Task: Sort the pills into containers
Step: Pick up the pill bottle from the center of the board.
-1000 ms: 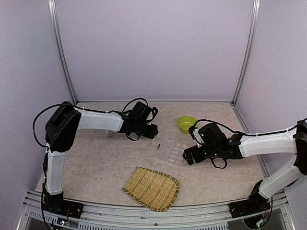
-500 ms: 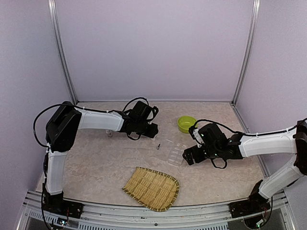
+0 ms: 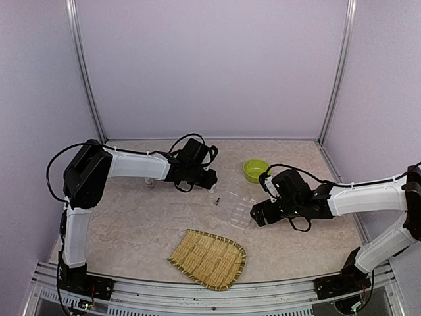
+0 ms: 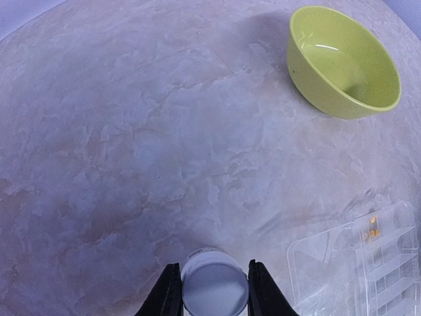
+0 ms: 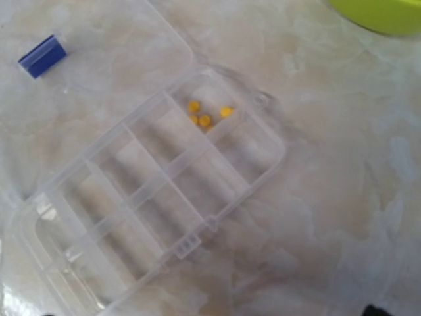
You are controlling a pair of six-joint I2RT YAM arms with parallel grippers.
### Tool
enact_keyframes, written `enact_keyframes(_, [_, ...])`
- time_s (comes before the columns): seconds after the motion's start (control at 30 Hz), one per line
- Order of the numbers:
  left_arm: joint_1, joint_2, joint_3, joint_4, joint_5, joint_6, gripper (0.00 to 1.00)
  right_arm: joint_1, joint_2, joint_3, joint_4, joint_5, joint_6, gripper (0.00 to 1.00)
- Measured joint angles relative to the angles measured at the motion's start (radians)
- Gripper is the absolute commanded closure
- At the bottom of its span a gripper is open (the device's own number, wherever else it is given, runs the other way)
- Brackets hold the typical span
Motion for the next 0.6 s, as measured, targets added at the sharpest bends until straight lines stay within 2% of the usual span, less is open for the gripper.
enact_keyframes(0.13, [-0.005,-0.008,-0.014,0.008,0.010,0.001,0.84,0.000,-0.003,-0.001,0.002,-0.011,-0.002,0.00])
enact_keyframes(0.27, [-0.013,-0.080,-0.089,0.018,0.050,0.005,0.84,0.000,-0.040,-0.019,0.024,-0.061,-0.017,0.00])
enact_keyframes(0.6, [-0.048,-0.364,-0.232,0.140,0.231,0.031,0.87,0.000,-0.222,-0.052,0.158,-0.370,-0.077,0.00])
